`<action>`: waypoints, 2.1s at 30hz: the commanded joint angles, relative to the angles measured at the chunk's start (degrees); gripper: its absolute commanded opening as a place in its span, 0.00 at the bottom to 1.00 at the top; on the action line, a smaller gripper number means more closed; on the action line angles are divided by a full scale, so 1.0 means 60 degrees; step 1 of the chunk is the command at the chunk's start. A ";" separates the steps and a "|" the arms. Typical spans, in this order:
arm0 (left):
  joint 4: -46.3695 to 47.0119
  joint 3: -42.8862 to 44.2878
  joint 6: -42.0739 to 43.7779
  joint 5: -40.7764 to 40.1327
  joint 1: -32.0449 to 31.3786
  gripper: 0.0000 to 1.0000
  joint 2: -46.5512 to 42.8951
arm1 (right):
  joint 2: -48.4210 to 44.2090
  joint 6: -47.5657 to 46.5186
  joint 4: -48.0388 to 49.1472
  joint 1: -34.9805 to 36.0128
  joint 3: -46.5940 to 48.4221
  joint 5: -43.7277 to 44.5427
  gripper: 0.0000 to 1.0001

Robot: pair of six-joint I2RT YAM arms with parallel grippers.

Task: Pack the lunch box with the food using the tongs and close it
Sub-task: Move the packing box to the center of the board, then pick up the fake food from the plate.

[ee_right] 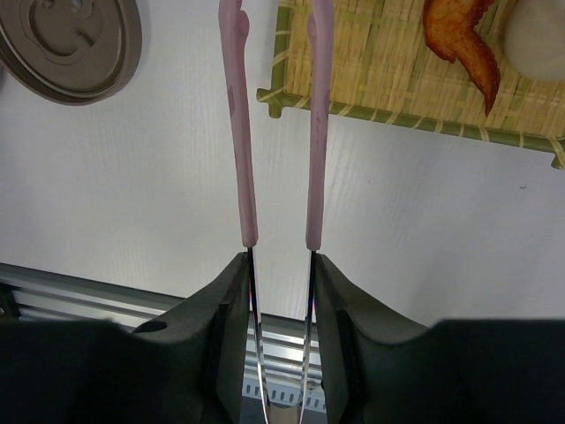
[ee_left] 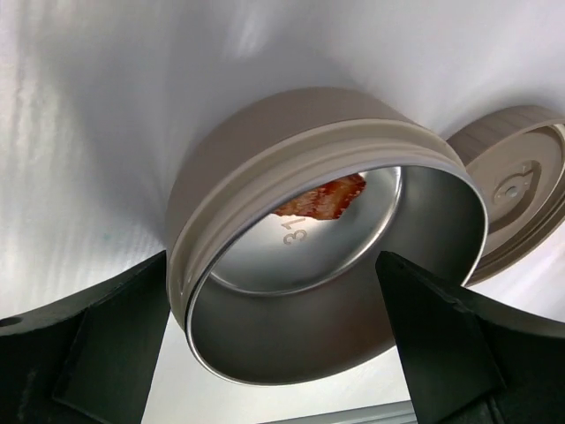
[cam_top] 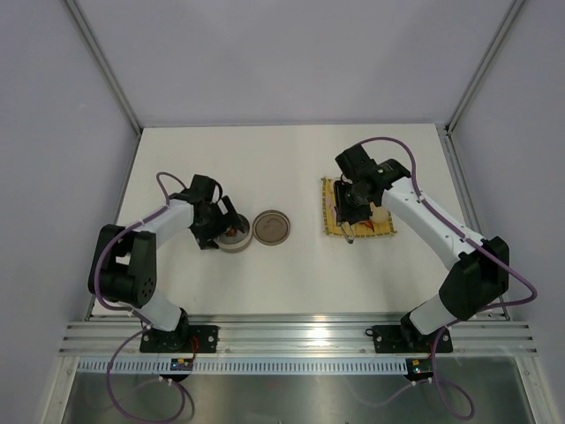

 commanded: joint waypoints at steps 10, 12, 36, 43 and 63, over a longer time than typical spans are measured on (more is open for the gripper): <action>0.0812 0.1291 -0.0731 0.0708 -0.0986 0.97 0.0795 | -0.0466 0.0156 0.0213 -0.0092 -0.0110 0.0193 0.39; 0.0841 0.1656 -0.0775 0.0665 -0.1074 0.97 0.0985 | -0.0452 0.0156 0.0213 -0.0092 -0.0081 0.0179 0.39; 0.0373 0.6858 -0.0438 0.0899 -0.2041 0.96 0.4589 | -0.0554 0.0508 0.0462 -0.0092 -0.0549 0.0046 0.38; -0.0110 0.7066 -0.0029 0.0242 -0.2100 0.97 0.4035 | -0.0144 0.0463 0.0710 -0.0296 -0.0286 0.0267 0.38; -0.0858 0.3139 0.1247 -0.1284 -0.1997 0.99 -0.0654 | 0.2110 -0.0591 0.0770 -0.1601 0.1295 -0.0451 0.42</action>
